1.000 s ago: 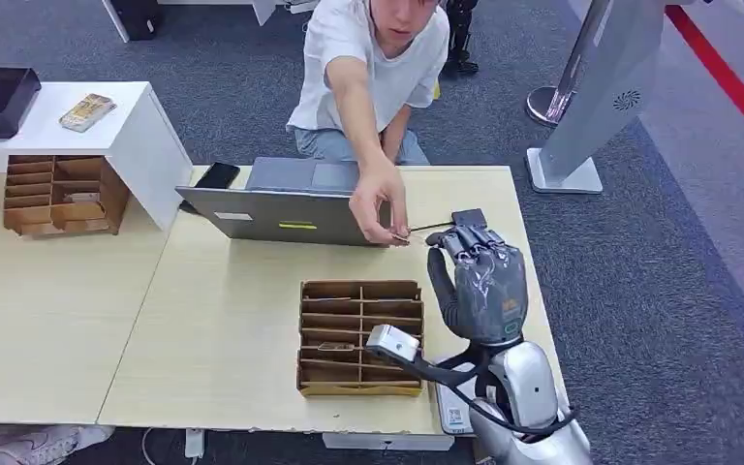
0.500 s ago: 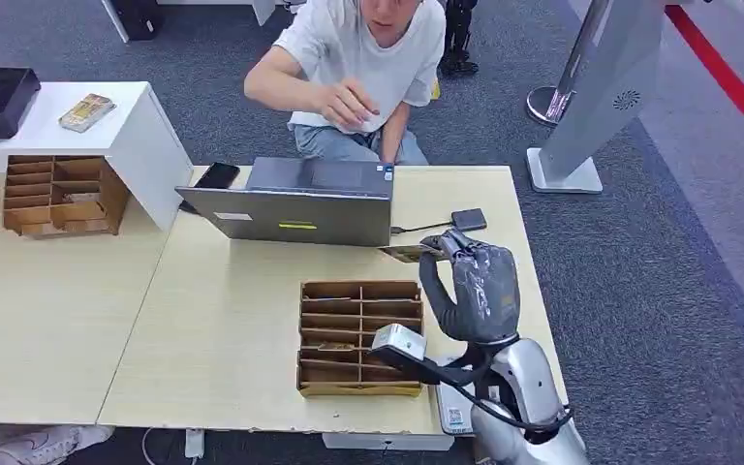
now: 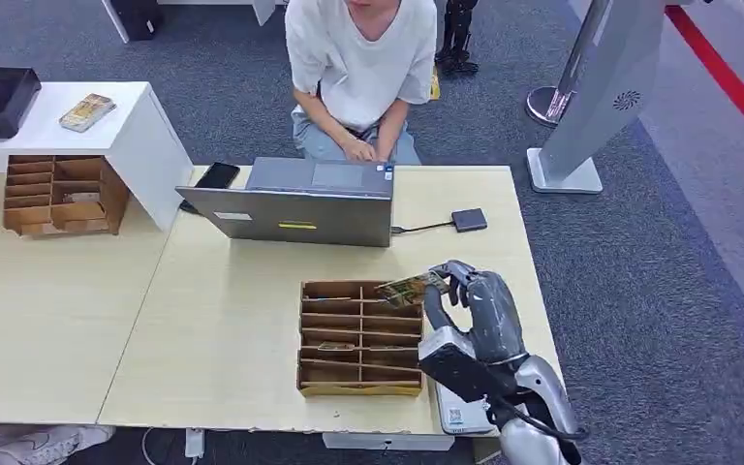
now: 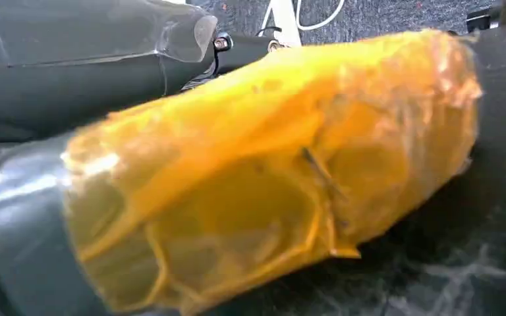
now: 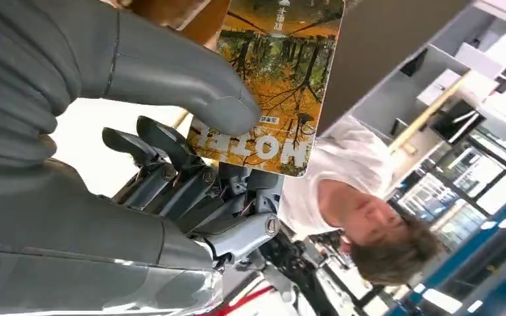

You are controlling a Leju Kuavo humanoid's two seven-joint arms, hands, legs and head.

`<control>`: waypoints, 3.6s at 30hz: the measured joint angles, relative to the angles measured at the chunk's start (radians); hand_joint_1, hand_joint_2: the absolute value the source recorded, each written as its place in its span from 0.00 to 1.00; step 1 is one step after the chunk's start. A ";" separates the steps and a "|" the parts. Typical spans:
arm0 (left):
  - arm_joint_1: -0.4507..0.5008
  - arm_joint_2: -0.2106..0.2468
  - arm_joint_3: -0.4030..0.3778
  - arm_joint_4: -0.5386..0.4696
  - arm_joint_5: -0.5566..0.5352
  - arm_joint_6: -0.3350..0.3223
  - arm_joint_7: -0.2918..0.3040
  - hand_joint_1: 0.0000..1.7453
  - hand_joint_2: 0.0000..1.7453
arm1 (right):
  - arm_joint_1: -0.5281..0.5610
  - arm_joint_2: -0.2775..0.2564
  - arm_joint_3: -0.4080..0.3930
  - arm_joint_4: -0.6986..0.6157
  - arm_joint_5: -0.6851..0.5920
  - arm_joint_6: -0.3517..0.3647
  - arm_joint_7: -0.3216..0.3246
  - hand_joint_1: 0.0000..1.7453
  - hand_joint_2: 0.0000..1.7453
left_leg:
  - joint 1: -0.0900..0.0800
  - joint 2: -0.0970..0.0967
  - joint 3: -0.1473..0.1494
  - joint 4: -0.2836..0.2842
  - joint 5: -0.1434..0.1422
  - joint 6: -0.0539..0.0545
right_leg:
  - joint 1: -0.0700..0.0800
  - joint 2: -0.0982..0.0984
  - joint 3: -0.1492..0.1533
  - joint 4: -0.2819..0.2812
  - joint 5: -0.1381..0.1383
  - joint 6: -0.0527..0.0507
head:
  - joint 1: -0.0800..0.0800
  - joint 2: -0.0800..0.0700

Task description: Pass the card to the sensor for recognition and then transmit it.

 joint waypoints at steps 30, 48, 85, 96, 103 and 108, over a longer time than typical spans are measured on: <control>0.009 0.006 -0.038 0.008 0.027 0.053 -0.014 0.00 0.00 | 0.091 -0.168 -0.124 0.083 -0.415 0.298 -0.002 1.00 1.00 | 0.000 0.000 0.000 0.000 0.000 0.001 | 0.000 0.000 0.000 0.000 0.000 0.000 | 0.000 0.000; 0.011 0.021 -0.140 0.014 0.034 0.115 -0.038 0.00 0.00 | 0.080 -0.318 -0.074 0.206 -0.480 0.375 -0.001 1.00 1.00 | -0.001 -0.001 -0.001 0.000 -0.001 0.001 | 0.000 -0.001 0.000 0.000 0.000 0.000 | 0.000 0.000; 0.015 0.035 -0.315 0.014 0.007 0.233 -0.067 0.00 0.00 | 0.047 -0.349 -0.012 0.268 -0.447 0.338 0.090 1.00 1.00 | -0.001 -0.001 -0.001 0.000 -0.001 0.001 | 0.000 -0.001 0.000 0.000 0.000 0.000 | 0.000 0.000; 0.010 0.042 -0.380 0.014 -0.008 0.294 -0.082 0.00 0.00 | 0.037 -0.349 0.003 0.271 -0.407 0.314 0.131 1.00 1.00 | -0.001 -0.002 -0.002 0.000 -0.001 0.001 | 0.000 -0.002 0.000 0.000 0.000 0.000 | 0.000 0.000; 0.011 0.051 -0.418 0.014 0.014 0.341 -0.090 0.00 0.00 | 0.042 -0.348 0.006 0.274 -0.341 0.282 0.148 1.00 1.00 | -0.001 -0.002 -0.002 0.000 -0.001 0.001 | 0.000 -0.002 0.000 0.000 0.000 0.000 | 0.000 0.000; 0.010 0.055 -0.449 0.014 0.029 0.367 -0.090 0.00 0.00 | 0.040 -0.338 0.007 0.274 -0.307 0.279 0.173 1.00 1.00 | 0.000 -0.003 -0.002 0.000 -0.001 0.001 | 0.000 -0.003 -0.001 0.000 0.000 0.000 | 0.000 0.000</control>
